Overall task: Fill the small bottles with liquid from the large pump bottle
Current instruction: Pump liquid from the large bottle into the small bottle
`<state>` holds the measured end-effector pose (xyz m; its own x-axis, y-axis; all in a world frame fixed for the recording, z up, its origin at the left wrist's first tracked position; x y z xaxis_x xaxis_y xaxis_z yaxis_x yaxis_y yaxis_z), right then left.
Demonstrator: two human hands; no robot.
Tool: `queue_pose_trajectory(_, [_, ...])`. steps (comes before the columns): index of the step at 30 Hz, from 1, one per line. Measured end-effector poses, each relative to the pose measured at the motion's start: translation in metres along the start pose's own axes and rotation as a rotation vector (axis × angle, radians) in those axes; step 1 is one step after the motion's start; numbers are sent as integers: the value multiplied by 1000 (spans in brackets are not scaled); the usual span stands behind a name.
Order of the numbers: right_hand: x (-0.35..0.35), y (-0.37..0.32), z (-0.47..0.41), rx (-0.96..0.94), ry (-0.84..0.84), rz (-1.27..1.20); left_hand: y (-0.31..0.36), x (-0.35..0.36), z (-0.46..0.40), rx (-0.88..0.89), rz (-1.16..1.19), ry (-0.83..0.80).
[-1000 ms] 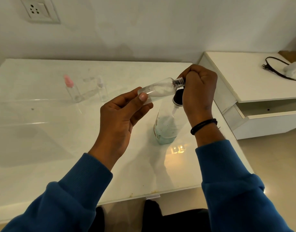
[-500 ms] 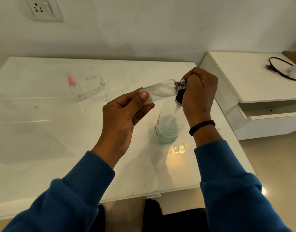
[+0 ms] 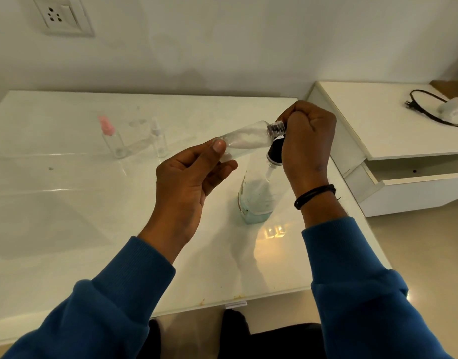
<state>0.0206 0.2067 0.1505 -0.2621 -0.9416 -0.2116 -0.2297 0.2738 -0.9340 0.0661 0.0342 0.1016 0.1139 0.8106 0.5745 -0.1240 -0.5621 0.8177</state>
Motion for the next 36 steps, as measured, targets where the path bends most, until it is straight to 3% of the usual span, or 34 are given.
queue_pose_trajectory(36, [0,12,-1,3,19,53,-1,0,1,-25,-10,26])
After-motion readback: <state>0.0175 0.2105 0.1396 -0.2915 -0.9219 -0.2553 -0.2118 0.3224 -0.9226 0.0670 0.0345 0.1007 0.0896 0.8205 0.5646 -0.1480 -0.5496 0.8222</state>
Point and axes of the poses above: each hand's wrist, its own z-axis away from the middle knuckle, its own x-axis out of the palm, y = z × x, the point moved 4 cm from there along -z, towards the middle knuckle, and after that the axes turned 14 degrees about -y, right-handed, at the moved point
